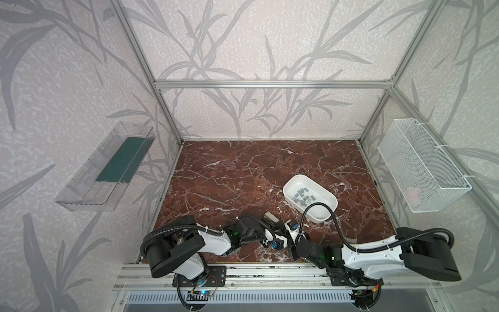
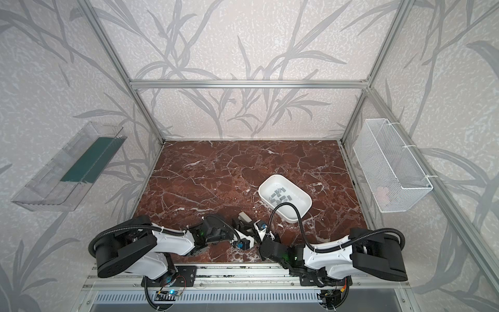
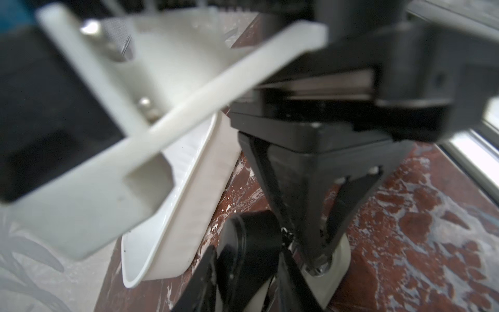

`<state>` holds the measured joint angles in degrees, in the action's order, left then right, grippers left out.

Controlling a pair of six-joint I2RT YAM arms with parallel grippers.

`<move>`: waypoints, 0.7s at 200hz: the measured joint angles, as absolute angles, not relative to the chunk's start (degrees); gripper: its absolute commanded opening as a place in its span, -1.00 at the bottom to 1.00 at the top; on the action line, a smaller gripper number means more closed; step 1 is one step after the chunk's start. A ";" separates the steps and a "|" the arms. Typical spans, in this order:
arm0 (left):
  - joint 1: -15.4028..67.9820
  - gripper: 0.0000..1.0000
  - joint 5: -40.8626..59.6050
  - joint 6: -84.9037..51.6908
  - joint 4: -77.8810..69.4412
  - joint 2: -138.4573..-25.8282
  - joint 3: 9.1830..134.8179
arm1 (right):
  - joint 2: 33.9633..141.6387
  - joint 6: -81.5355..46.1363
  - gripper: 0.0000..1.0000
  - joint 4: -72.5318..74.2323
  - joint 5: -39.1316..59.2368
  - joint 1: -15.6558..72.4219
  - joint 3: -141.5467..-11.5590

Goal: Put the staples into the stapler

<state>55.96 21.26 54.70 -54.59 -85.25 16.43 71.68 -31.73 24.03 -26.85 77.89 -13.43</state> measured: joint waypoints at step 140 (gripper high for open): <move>38.39 -0.32 19.64 35.35 -69.91 -89.34 21.19 | 75.31 -34.89 -1.00 26.50 -32.42 80.55 -14.92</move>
<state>38.39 19.64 35.35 -69.91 -89.34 21.19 75.31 -34.89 26.50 -32.42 80.55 -14.92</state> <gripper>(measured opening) 0.336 0.175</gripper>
